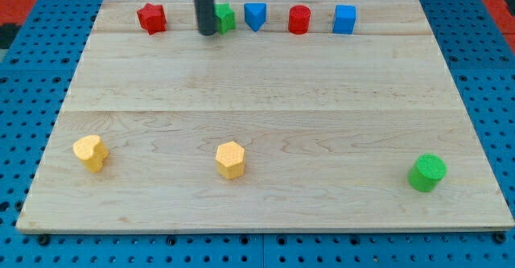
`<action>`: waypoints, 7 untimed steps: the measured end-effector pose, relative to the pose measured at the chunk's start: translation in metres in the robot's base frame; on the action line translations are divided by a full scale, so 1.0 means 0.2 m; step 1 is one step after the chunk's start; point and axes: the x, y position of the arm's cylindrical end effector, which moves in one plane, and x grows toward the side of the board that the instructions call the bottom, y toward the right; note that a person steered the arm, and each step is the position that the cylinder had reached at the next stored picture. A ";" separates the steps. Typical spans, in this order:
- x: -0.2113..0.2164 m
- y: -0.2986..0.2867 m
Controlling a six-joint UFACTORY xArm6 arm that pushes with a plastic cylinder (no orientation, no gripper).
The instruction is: Push the red star into the green star
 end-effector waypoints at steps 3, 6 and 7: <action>-0.28 -0.96; -0.28 -0.87; -0.25 -0.63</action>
